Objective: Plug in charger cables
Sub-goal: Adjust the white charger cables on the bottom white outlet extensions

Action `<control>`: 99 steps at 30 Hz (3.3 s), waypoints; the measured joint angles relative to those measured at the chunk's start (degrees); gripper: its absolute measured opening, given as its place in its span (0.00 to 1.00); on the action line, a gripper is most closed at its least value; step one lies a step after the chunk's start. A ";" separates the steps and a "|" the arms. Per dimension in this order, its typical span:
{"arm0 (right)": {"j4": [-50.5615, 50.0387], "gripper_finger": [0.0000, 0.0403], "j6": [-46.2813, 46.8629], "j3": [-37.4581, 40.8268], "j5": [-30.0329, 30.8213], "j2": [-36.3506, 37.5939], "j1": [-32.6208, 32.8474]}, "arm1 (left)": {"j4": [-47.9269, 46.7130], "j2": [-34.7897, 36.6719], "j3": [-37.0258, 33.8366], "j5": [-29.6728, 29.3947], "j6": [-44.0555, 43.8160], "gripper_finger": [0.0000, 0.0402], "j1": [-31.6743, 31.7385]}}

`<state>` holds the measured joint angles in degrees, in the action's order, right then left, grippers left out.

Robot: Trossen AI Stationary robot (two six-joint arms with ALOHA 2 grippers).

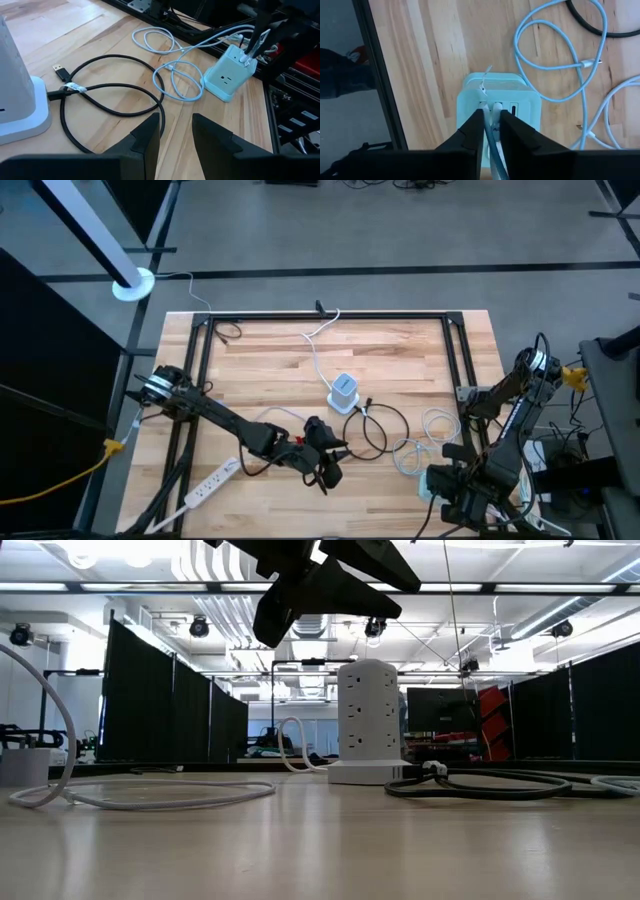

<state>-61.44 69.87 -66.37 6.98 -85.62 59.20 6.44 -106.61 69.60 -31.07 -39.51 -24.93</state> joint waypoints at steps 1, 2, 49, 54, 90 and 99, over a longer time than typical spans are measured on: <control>0.02 0.11 0.00 0.00 0.00 0.00 0.00 | -0.01 0.00 0.00 0.00 0.00 0.26 0.00; 0.03 0.12 0.00 0.00 0.00 0.00 0.00 | -0.02 0.00 0.00 0.00 0.00 0.26 0.00; -4.43 0.01 0.00 -2.67 -1.16 0.55 0.01 | -0.04 0.00 0.00 -0.04 -0.02 0.26 0.09; -4.02 0.01 0.00 -2.67 -1.01 0.35 0.02 | -0.04 0.00 0.00 -0.04 -0.49 0.26 0.09; 6.61 0.10 -9.05 -2.54 0.97 -3.51 0.00 | -0.06 0.00 0.00 0.00 -1.90 0.26 -0.24; 6.52 0.11 -8.92 -2.76 1.14 -4.96 0.00 | -0.09 0.00 0.00 0.00 -1.57 0.26 -0.24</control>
<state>-54.92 60.94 -69.13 8.12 -90.59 59.20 6.35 -106.61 69.60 -31.07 -41.08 -25.17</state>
